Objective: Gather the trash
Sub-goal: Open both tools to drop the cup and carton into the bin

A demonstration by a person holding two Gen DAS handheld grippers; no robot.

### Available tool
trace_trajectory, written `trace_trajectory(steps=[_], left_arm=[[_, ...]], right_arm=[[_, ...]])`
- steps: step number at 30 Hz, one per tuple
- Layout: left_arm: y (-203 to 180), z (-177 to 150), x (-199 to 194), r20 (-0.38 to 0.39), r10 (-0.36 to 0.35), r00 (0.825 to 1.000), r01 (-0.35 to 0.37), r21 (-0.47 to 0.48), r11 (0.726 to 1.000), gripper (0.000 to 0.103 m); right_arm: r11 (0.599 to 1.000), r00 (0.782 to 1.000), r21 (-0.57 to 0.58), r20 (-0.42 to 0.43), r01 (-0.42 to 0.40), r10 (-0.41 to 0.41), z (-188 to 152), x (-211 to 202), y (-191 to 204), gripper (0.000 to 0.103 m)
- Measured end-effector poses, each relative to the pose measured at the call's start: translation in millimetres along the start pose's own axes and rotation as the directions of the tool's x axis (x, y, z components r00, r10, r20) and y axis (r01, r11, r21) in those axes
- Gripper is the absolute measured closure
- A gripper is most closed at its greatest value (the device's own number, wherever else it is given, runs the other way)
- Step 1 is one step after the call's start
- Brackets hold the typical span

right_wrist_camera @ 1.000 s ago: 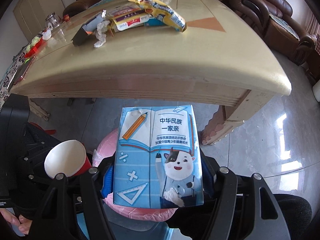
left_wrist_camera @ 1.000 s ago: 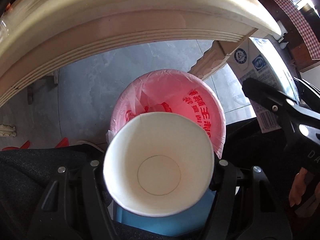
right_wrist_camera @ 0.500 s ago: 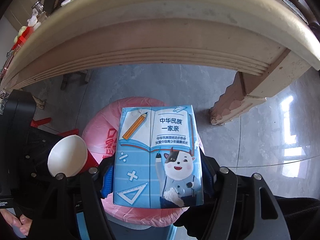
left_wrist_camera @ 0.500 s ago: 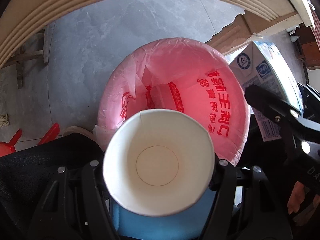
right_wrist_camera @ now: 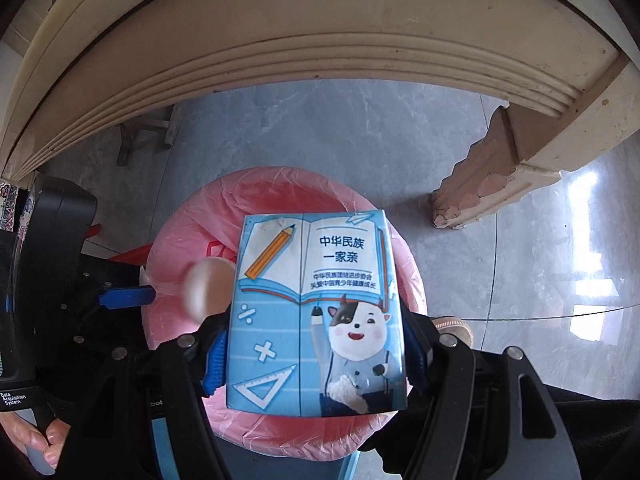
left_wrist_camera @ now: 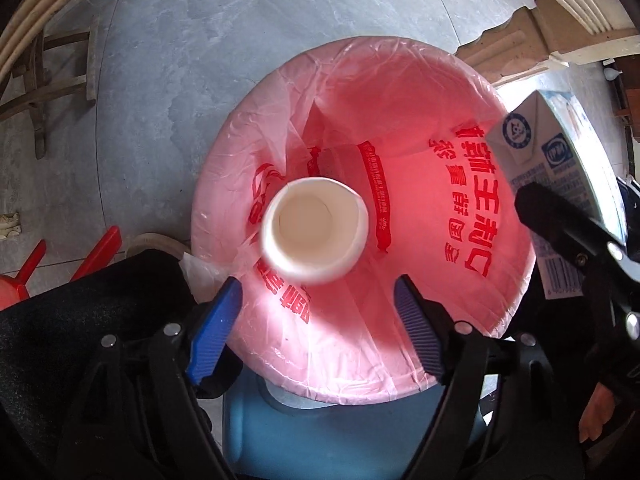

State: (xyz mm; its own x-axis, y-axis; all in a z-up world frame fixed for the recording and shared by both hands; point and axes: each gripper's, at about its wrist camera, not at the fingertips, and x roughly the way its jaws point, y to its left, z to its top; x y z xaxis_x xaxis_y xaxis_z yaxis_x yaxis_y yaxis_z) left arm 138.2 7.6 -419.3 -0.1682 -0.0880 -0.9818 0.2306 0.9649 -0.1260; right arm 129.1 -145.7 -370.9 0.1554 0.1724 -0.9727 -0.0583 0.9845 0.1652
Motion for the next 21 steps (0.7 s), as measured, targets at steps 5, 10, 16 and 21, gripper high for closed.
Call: trace_trajectory(steps=[5,10,16,21], left_arm=[[-1,-2,0,0.017,0.053,0.998,-0.053,0.002,0.999,0.027],[9,-3,0,0.015,0.076,0.997,-0.076,-0.035,0.997,0.026],[12,-5,-5,0.03,0.078,0.997,-0.076,-0.045,0.996,0.026],[10,-7,-7,0.037,0.083,0.996,-0.082,-0.039,0.996,0.026]], right_arm=[[1.0,1.0,-0.017,-0.018,0.005,-0.005,1,4,5,0.034],[0.999,1.0,-0.036,-0.026,0.012,-0.013,1,7,10,0.02],[0.999,0.999,-0.036,-0.029,0.016,-0.017,0,8,10,0.02],[0.999,0.999,-0.041,-0.029,0.016,-0.017,0,7,11,0.02]])
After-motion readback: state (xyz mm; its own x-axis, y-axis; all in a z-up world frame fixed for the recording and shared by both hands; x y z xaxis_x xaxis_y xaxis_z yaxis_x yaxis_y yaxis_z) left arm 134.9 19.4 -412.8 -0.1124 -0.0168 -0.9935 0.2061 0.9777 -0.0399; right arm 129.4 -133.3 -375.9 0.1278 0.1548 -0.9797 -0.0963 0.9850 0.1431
